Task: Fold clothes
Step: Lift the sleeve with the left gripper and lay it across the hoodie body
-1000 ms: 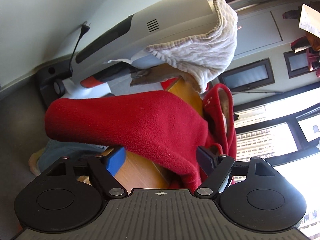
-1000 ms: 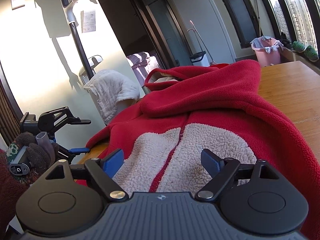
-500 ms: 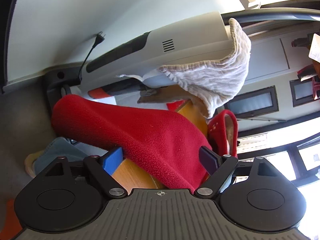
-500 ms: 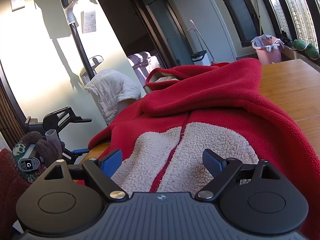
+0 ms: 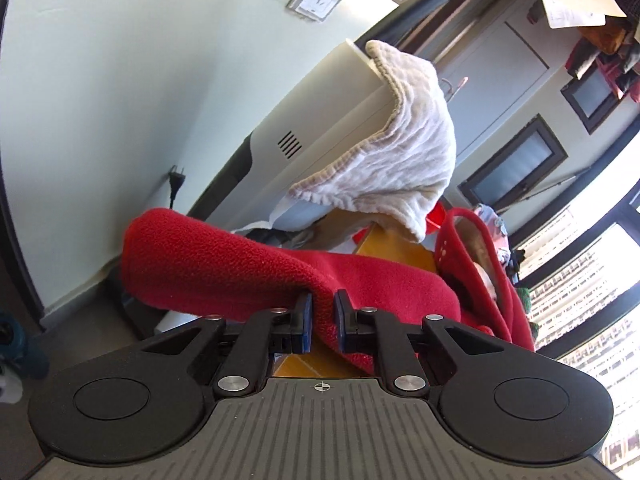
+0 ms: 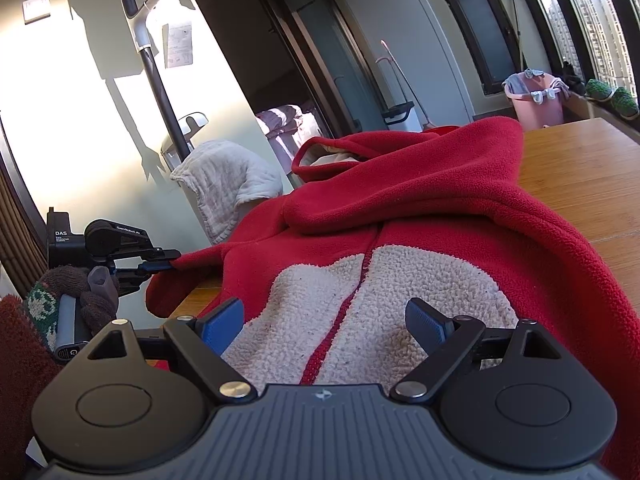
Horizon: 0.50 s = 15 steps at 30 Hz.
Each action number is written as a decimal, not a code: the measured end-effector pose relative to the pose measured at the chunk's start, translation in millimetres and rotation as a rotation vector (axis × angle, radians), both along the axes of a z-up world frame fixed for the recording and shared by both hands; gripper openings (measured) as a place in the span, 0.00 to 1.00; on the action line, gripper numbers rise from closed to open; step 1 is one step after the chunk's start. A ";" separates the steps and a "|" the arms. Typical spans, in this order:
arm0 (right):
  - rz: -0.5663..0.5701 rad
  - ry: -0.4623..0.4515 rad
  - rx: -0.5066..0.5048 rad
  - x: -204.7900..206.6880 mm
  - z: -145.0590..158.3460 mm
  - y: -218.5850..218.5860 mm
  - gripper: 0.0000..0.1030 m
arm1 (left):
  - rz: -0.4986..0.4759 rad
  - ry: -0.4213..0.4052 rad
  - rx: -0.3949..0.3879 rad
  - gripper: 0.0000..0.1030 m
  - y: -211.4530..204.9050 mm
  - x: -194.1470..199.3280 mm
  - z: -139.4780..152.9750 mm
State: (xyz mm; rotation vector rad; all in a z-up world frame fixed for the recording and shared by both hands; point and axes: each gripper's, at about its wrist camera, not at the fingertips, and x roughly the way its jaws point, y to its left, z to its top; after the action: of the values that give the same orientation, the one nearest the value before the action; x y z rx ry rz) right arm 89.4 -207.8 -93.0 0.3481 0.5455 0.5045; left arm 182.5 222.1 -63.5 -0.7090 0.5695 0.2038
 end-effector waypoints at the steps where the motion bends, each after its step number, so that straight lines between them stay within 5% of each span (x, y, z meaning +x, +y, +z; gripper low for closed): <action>1: 0.000 0.000 0.000 0.1 0.0 0.2 0.86 | -0.011 -0.015 0.028 0.11 -3.5 0.7 6.0; 8: 0.000 -0.002 0.003 -1.0 0.1 0.1 0.86 | -0.087 -0.110 0.219 0.09 -39.0 8.8 48.5; 15: 0.003 -0.014 0.019 -2.2 -0.2 -2.4 0.89 | -0.182 -0.191 0.325 0.09 -84.6 15.5 81.8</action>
State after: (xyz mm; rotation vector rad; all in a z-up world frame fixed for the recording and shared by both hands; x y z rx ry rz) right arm 87.3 -210.1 -93.1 0.3614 0.5280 0.5145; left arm 198.0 137.5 18.3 -0.3536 0.4026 0.0548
